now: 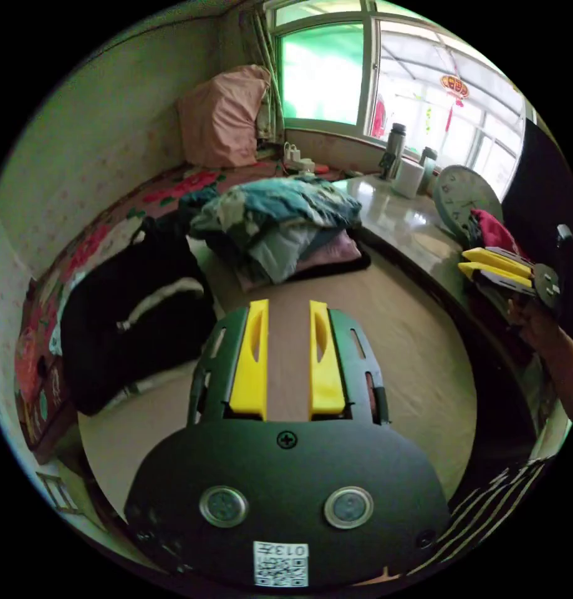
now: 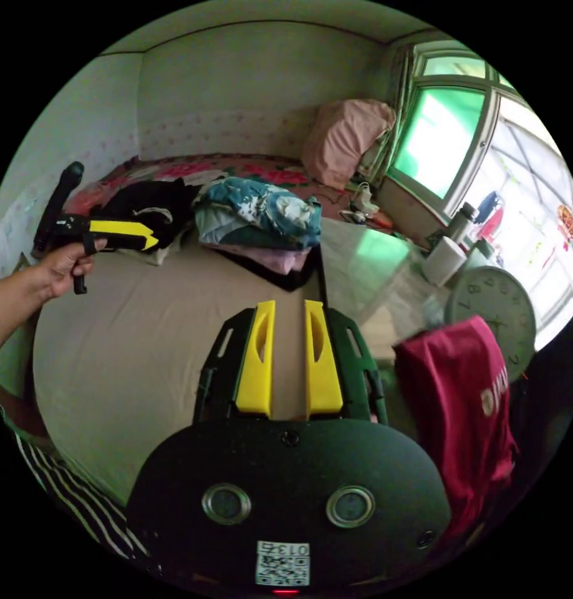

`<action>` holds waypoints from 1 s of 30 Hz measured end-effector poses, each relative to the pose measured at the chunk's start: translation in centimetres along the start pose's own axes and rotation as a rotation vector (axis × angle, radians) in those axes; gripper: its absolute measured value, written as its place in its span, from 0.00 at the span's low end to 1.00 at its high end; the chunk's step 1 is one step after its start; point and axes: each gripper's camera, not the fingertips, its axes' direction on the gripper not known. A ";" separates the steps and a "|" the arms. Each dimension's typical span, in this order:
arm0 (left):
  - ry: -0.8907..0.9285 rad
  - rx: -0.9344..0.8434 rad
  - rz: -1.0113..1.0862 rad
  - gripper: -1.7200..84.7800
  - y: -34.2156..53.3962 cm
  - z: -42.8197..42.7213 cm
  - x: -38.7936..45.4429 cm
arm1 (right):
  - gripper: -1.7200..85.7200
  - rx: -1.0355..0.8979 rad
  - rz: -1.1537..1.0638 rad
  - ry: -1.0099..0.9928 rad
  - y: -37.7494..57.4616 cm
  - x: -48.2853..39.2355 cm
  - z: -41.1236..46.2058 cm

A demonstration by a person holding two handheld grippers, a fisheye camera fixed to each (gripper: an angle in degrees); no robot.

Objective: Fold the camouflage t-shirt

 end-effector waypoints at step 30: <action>0.078 0.474 0.151 0.02 3.2 -36.4 -13.4 | 0.03 0.706 -0.090 -0.265 -17.9 4.5 -8.8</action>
